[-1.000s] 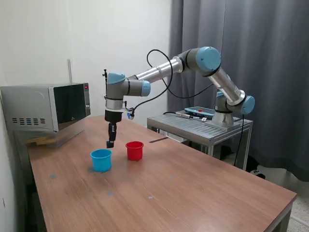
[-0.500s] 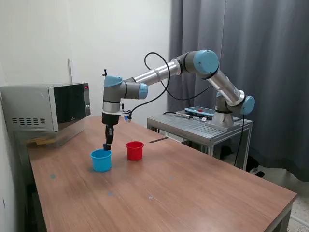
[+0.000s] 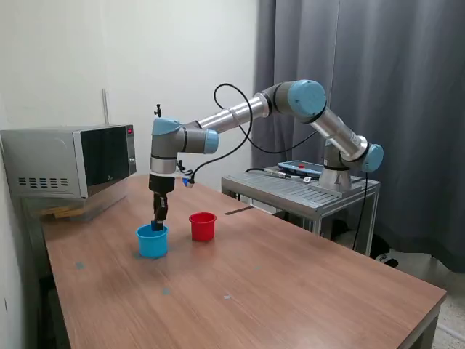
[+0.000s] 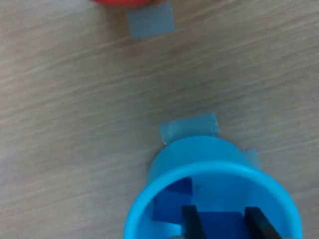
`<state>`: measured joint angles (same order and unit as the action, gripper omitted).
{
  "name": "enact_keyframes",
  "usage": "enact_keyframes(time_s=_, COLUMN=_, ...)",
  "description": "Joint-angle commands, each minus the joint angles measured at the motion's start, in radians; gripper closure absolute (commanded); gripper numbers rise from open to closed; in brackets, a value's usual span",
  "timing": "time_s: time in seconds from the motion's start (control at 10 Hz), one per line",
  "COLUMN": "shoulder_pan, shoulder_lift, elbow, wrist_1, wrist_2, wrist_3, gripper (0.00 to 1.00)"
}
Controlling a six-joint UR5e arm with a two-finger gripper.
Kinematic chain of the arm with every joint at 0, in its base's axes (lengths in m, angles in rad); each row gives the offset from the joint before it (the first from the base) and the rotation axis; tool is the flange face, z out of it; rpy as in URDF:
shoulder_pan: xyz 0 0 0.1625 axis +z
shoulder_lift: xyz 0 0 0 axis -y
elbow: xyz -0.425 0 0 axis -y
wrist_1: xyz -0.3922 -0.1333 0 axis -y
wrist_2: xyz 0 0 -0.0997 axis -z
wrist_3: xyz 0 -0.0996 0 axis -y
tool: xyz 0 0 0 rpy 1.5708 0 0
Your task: Place red objects in the red bin, and blue objects in the blue bin.
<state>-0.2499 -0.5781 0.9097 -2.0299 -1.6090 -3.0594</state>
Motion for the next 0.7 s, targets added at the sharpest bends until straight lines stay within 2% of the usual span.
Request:
enact_keyframes(time_s=0.0, shoulder_pan=-0.002, shoulder_lift=0.004, elbow=-0.014, wrist_1=-0.012, wrist_2=0.001, wrist_3=-0.039, gripper=1.00)
enact_keyframes(time_s=0.5, shoulder_pan=-0.003, shoulder_lift=0.006, elbow=-0.005, wrist_1=-0.027, wrist_2=0.001, wrist_3=-0.048, gripper=1.00)
enact_keyframes(time_s=0.6, shoulder_pan=-0.002, shoulder_lift=0.006, elbow=-0.002, wrist_1=-0.030, wrist_2=0.001, wrist_3=-0.050, gripper=0.00)
